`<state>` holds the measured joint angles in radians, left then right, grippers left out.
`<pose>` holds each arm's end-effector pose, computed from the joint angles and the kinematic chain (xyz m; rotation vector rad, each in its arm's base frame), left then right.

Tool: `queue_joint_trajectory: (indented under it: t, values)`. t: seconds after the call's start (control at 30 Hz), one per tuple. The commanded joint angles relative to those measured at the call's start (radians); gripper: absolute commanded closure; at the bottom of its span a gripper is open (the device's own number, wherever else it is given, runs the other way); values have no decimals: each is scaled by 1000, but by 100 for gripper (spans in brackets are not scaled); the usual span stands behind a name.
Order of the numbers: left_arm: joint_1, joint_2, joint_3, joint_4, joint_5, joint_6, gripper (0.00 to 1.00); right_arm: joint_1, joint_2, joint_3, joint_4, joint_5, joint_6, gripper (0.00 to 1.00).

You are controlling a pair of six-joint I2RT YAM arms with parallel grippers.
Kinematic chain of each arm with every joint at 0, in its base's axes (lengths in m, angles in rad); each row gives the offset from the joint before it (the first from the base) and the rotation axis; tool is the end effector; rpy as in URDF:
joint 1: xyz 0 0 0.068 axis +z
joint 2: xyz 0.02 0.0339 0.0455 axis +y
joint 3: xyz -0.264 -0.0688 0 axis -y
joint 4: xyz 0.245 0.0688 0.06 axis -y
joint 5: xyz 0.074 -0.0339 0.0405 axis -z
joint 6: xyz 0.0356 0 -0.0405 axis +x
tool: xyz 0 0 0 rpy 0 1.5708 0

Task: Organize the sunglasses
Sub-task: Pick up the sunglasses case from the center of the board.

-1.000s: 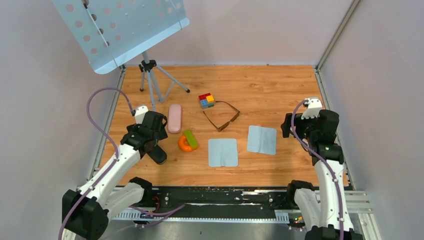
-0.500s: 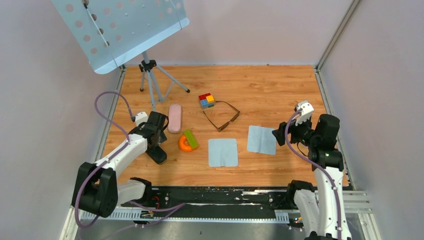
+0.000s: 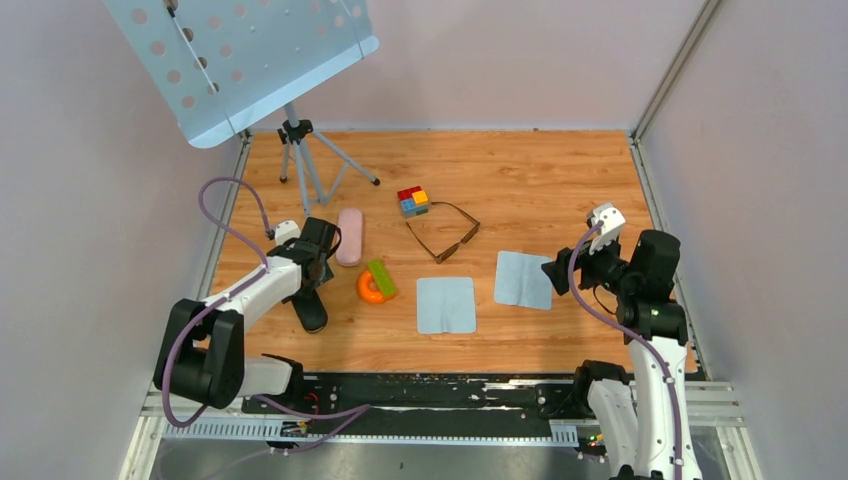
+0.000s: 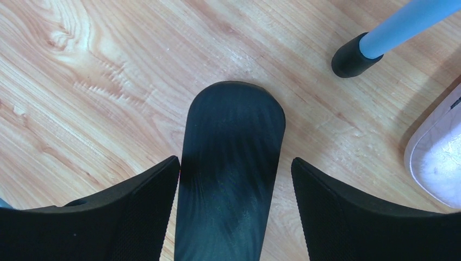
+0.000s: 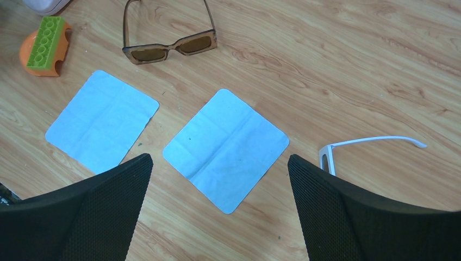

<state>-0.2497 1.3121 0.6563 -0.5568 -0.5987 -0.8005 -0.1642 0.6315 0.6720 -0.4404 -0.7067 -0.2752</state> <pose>0.2176 -0.0348 0.1700 -0.8158 2.3725 0.4416 0.1442 -0.0005 0.2999 -0.5502 1.8086 0.3957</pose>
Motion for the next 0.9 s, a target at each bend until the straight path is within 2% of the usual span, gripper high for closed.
queue_joint_trajectory:
  t: [0.0,0.27,0.47,0.63,0.87]
  values:
    - [7,3,-9,24,-26,-21,24,-15,-11,-5,-23,-40,-21,0]
    - [7,-106,-47,-5,33,-10,35,-15,-3,-6,-23,-44,-22,0]
    - [7,-169,-70,-62,46,32,25,-15,3,-6,-24,-49,-22,0]
    - [7,-190,-115,-50,69,35,24,-15,6,-6,-25,-50,-22,0]
    - [7,-155,-103,-36,100,39,27,-15,4,-6,-26,-51,-22,0]
